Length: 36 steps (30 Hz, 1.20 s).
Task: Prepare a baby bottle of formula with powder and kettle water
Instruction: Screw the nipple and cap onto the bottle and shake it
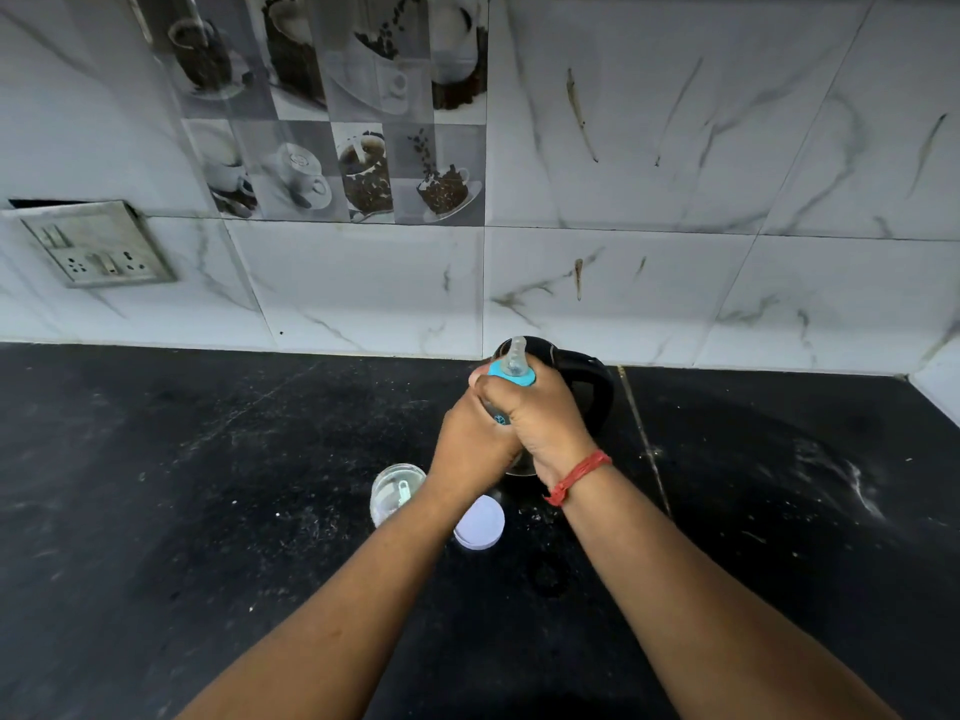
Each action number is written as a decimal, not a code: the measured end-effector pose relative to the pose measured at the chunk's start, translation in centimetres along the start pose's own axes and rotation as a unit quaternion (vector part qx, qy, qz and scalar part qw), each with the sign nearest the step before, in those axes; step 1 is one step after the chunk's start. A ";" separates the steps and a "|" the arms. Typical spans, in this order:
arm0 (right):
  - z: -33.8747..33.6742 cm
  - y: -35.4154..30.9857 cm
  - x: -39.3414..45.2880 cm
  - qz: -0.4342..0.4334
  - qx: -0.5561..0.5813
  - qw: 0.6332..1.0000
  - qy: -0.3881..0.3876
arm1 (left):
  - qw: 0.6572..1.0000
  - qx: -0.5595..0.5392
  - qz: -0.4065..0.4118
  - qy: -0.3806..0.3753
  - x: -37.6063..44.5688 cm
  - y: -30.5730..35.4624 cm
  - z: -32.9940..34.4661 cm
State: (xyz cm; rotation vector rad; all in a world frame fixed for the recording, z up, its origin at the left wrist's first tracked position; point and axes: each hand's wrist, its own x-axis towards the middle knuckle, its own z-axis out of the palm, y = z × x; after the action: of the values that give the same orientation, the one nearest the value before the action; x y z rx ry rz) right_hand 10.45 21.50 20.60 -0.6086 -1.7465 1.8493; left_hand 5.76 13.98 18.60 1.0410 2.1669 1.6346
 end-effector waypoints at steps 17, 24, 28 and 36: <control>-1.2 -0.4 0.7 -0.054 0.009 0.998 -0.030 | 0.998 -0.032 0.023 -0.054 0.7 -0.3 0.1; -1.6 2.0 0.4 -0.011 -0.116 0.993 -0.023 | 1.000 -0.022 0.003 -0.008 0.2 -2.8 0.9; -4.1 5.2 -0.4 0.012 -0.143 0.990 -0.019 | 0.992 -0.075 -0.092 -0.030 -0.3 -5.8 0.7; -11.8 13.3 -1.7 0.029 -0.377 0.923 0.070 | 0.988 -0.026 -0.146 -0.037 -2.3 -9.9 2.0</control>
State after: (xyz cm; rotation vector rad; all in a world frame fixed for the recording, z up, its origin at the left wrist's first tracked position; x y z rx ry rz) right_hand 18.43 28.98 6.51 -1.0497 -2.3388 1.0711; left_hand 4.65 12.76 8.36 0.7158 2.1000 1.4854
